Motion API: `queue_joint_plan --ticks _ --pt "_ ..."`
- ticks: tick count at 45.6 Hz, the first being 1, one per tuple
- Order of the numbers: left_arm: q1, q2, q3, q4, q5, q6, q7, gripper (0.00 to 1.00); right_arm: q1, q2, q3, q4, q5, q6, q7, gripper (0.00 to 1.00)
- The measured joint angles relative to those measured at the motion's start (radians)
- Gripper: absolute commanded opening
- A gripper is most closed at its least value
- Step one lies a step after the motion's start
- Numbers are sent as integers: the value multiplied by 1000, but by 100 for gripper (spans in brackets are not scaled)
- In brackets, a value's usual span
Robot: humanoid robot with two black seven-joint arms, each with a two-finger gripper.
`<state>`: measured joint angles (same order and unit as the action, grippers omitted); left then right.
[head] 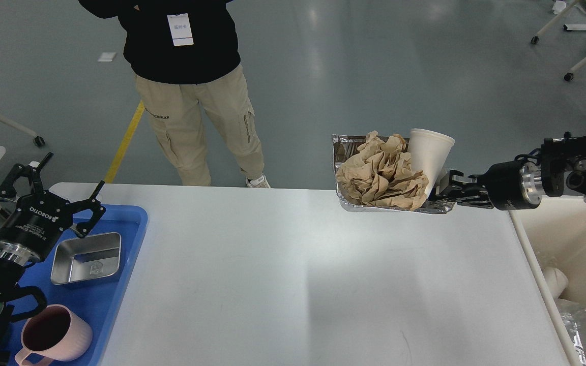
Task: Tidy desktop
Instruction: 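Carry the loaded foil tray with the right gripper toward the white bin, then drop the foil tray into the white bin with the right gripper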
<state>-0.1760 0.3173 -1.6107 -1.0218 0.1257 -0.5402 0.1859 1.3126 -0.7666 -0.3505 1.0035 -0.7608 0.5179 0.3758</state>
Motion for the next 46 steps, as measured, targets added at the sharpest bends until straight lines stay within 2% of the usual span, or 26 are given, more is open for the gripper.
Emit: queue_joint_plan --ticks 33,46 --pt "-15 -3 12 -10 2 9 3 98 -225 -374 18 -26 240 29 0 0" --pt "-17 0 13 -13 2 6 3 98 -404 -408 18 -148 394 22 0 0"
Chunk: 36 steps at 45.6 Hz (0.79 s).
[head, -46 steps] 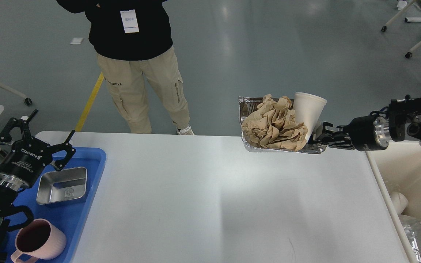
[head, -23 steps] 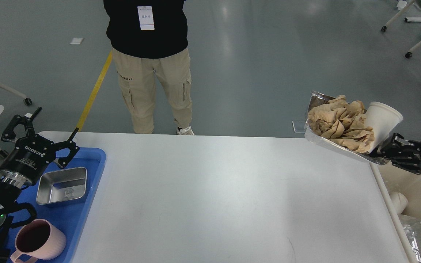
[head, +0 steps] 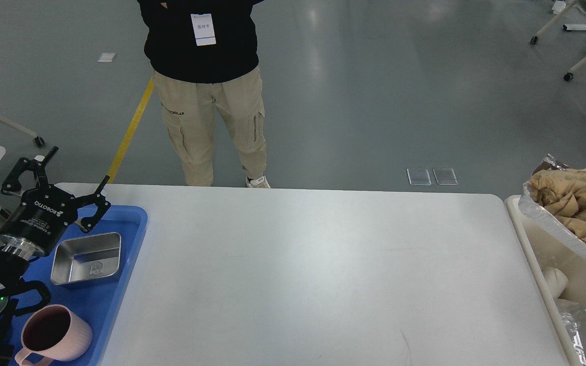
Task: Tidy desktop
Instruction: 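Drop the foil tray into the white bin with the right gripper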
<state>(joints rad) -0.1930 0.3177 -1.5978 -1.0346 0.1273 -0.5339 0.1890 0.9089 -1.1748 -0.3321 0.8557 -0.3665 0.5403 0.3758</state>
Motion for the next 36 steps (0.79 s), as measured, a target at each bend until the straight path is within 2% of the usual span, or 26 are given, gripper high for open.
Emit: queue_joint_plan --ticks 23,36 --pt "2 -1 1 -5 1 -6 1 98 -271 79 2 -261 253 3 -15 0" --pt "9 0 1 -12 1 -9 1 98 -343 196 6 -409 303 2 -17 0"
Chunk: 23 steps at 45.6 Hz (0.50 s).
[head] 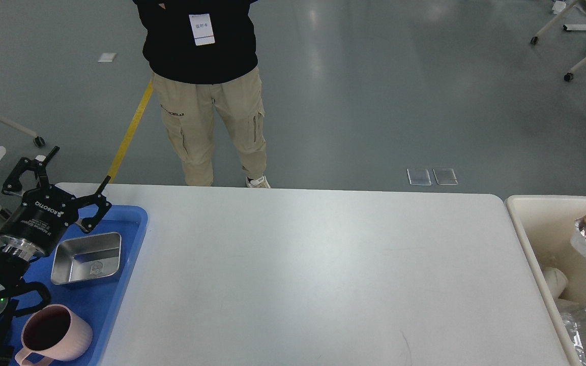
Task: Tidy desktop
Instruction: 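Drop the foil tray into the white bin with the right gripper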
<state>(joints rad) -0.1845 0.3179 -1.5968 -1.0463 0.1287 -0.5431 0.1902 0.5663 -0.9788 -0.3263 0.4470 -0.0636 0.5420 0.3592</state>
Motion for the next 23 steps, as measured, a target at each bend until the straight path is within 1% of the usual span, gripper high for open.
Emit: queue_joint_plan --ticks 6,18,19,23 --pt "9 1 0 -19 0 0 0 98 -30 56 0 -77 17 4 0 0" --pt "33 3 0 -59 0 -1 0 98 -59 128 15 -211 22 -3 1 0" --pt "37 3 0 -65 0 -2 0 98 -64 134 19 -222 22 -3 1 3" --pt "50 3 0 -81 -1 -2 0 98 -90 155 49 -273 22 -5 2 28"
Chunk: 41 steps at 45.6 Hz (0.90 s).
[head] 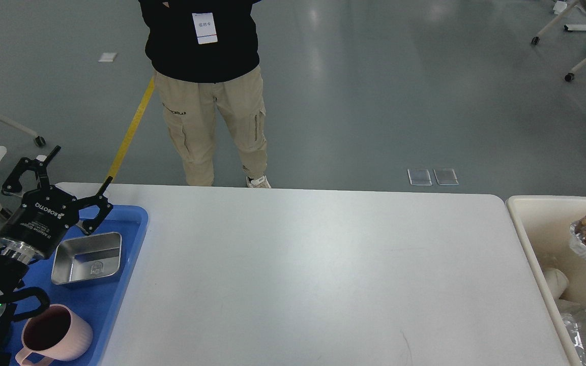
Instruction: Tidy desktop
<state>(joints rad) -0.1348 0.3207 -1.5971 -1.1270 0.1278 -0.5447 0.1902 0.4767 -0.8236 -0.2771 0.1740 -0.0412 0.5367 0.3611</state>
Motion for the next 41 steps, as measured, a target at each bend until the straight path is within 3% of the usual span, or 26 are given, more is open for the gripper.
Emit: queue_joint_plan --ticks 6,9,10,22,41 --pt "13 0 -1 -15 0 -1 0 98 -43 26 61 -60 -1 -15 2 59" --pt "16 0 -1 -18 0 -1 0 98 -60 32 76 -70 -3 -17 3 95" --pt "17 0 -1 -18 0 -1 0 98 -63 32 79 -72 -3 -18 3 99" --pt "18 7 -1 -19 -1 -1 -1 98 -73 63 139 -83 2 -105 6 100" --pt "14 12 -1 -16 -1 2 -3 98 -51 129 150 -124 0 -154 29 100"
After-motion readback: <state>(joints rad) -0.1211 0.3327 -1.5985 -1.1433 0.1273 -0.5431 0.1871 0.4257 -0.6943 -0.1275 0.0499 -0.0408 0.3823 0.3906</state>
